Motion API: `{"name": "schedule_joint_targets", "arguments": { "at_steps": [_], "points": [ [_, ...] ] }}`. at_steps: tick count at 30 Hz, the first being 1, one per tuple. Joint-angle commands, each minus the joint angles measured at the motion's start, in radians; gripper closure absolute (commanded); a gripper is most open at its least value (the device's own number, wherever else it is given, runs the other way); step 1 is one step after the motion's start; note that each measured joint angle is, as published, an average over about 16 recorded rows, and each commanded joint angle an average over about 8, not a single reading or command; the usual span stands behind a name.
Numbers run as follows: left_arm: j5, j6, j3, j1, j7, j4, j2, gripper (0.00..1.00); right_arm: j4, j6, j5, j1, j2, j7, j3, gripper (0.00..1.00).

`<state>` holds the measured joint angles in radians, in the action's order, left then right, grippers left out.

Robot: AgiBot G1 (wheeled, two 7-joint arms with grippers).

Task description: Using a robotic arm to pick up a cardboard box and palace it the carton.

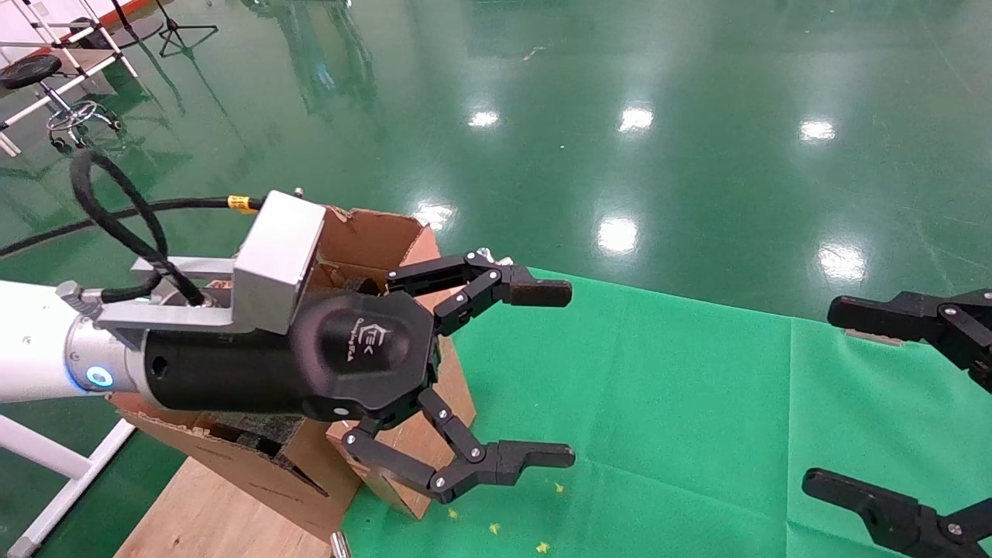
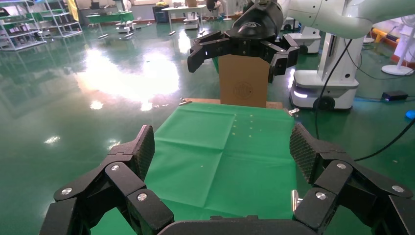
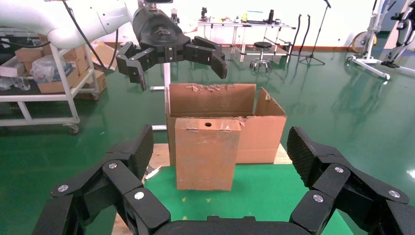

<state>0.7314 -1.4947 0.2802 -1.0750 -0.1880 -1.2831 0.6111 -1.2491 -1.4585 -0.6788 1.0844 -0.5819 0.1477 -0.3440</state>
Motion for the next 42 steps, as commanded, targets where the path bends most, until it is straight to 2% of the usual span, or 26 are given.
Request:
{"name": "schedule_joint_targets", "arguments": {
  "at_steps": [1, 14, 15, 21, 22, 23, 30, 36, 42],
  "points": [
    [0.0, 0.0, 0.0, 0.0, 0.0, 0.0, 0.0, 0.0, 0.0, 0.0, 0.0, 0.0, 0.0, 0.0, 0.0, 0.0],
    [0.0, 0.0, 0.0, 0.0, 0.0, 0.0, 0.0, 0.0, 0.0, 0.0, 0.0, 0.0, 0.0, 0.0, 0.0, 0.02],
    [0.0, 0.0, 0.0, 0.0, 0.0, 0.0, 0.0, 0.0, 0.0, 0.0, 0.0, 0.0, 0.0, 0.0, 0.0, 0.1],
    [0.021, 0.01, 0.005, -0.003, -0.003, -0.003, -0.006, 0.0, 0.0, 0.0, 0.0, 0.0, 0.0, 0.0, 0.0, 0.85],
    [0.033, 0.015, 0.007, -0.006, -0.004, -0.006, -0.01, 0.0, 0.0, 0.0, 0.0, 0.0, 0.0, 0.0, 0.0, 0.95],
    [0.05, 0.022, 0.01, -0.011, -0.003, -0.012, -0.014, 0.0, 0.0, 0.0, 0.0, 0.0, 0.0, 0.0, 0.0, 1.0],
    [0.221, 0.06, 0.046, -0.079, 0.023, -0.063, -0.039, 0.0, 0.0, 0.0, 0.0, 0.0, 0.0, 0.0, 0.0, 1.0],
    [0.271, 0.067, 0.062, -0.108, 0.03, -0.061, -0.039, 0.0, 0.0, 0.0, 0.0, 0.0, 0.0, 0.0, 0.0, 1.0],
    [0.398, 0.118, 0.092, -0.147, -0.028, -0.06, -0.056, 0.0, 0.001, 0.0, 0.0, 0.0, 0.0, 0.0, 0.0, 1.0]
  ]
}}
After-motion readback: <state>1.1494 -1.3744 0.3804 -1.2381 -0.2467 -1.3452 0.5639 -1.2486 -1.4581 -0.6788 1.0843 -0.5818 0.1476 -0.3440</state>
